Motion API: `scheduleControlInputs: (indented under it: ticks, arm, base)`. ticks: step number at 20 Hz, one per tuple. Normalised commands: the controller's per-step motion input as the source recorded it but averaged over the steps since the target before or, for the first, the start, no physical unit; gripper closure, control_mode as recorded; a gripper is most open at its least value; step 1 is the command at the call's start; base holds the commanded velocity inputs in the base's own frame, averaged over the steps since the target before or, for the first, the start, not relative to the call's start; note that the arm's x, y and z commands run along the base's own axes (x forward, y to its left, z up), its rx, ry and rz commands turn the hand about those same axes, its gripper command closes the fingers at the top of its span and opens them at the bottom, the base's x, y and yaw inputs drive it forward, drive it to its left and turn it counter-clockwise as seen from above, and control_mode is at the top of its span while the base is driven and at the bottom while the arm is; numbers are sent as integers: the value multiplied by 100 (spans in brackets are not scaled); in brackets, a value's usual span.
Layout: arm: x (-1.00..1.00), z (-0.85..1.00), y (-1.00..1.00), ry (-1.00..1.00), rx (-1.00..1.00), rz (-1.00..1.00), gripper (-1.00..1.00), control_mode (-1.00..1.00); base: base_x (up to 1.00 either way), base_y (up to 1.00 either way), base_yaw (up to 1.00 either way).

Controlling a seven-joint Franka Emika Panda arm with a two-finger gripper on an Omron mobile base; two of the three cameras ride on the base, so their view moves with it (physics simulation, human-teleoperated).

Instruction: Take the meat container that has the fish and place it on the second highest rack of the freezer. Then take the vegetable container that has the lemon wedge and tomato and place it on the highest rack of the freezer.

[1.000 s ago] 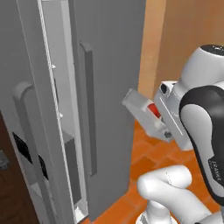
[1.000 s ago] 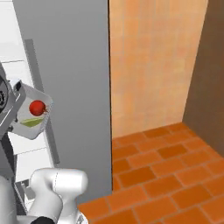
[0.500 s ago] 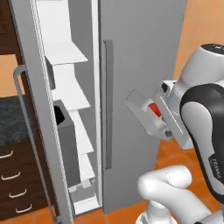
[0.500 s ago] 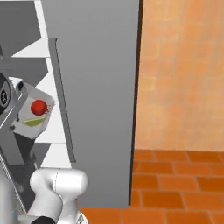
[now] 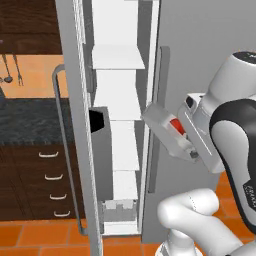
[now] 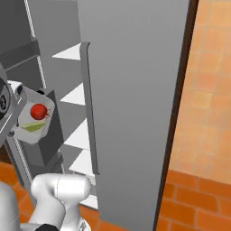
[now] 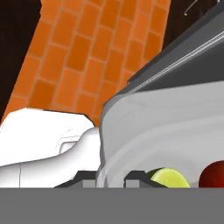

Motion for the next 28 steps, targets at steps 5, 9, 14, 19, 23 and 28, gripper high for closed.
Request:
scheduleControlInputs:
  ticks: [5,9,14,19,23,28]
  arm:
    - [0,0,0,0,0,0,100,100]
    - [0,0,0,0,0,0,100,100]
    - [0,0,0,0,0,0,100,100]
    - [0,0,0,0,0,0,100,100]
    - [0,0,0,0,0,0,100,100]
    - [10,32,1,-12,0,0,100,-100]
  base:
    - [50,-5,33]
    - [29,-18,29]
    - [48,-44,24]
    - [21,-23,21]
    - [9,-6,13]
    - [0,0,1]
